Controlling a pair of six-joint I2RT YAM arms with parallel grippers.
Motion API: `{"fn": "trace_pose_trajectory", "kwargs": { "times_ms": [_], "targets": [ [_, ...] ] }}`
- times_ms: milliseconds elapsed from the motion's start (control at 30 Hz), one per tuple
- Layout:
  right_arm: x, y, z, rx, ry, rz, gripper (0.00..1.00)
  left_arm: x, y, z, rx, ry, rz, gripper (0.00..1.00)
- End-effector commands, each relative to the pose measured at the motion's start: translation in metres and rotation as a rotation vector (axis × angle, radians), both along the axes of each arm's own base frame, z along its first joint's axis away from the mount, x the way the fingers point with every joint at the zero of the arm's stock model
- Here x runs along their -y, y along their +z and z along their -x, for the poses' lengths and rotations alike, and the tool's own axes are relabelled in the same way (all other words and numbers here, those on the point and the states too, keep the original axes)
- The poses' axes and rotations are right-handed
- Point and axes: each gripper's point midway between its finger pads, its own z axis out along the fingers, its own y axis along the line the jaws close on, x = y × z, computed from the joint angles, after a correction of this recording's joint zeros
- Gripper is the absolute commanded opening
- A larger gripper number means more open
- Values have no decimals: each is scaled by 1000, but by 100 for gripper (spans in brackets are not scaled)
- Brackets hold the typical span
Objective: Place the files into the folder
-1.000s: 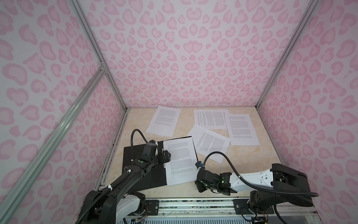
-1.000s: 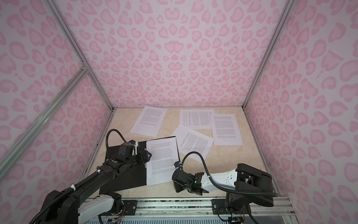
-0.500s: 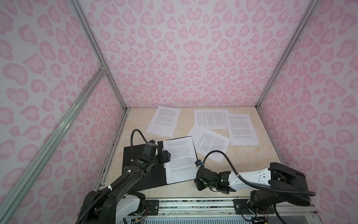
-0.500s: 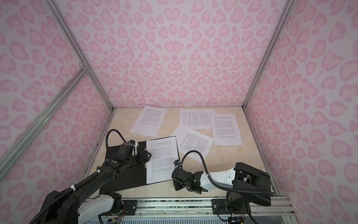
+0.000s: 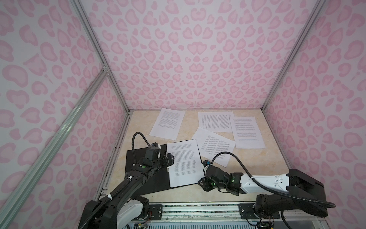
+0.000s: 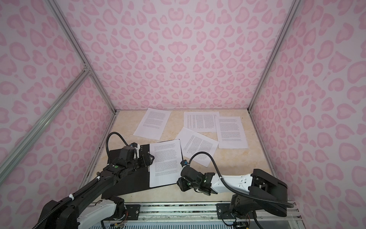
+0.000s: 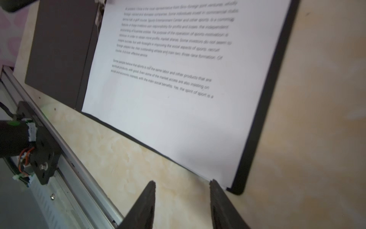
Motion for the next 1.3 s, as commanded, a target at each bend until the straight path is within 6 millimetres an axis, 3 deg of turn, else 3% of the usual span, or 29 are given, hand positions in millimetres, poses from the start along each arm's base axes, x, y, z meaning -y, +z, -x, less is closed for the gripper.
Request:
{"fn": "trace_pose_trajectory", "kwargs": {
  "times_ms": [0,133,200,267,400,467,600,700,833,967,1267],
  "targets": [
    [30,18,-28,28,-50,-22,60,12,32,-2,108,-50,78,99],
    [86,55,-87,143,-264,-80,77,32,71,3,190,-127,176,98],
    [120,67,-113,187,-381,-93,87,52,86,4,199,-187,203,98],
    [151,70,-135,189,-493,-128,88,79,97,6,193,-268,212,98],
    [207,61,-180,185,-683,-123,89,140,91,3,110,-415,223,98],
    [222,49,-196,130,-733,-108,88,171,83,-1,61,-468,219,99],
    [225,29,-223,59,-741,-160,86,237,65,-8,-47,-581,234,99],
    [221,16,-240,39,-727,-212,82,267,44,-15,-108,-633,229,99],
    [216,2,-250,22,-699,-228,78,285,17,-21,-157,-678,232,97],
    [220,-7,-248,23,-708,-196,77,298,4,-30,-161,-705,232,97],
    [211,-11,-242,3,-676,-245,76,321,-28,-45,-219,-712,242,97]
  ]
}}
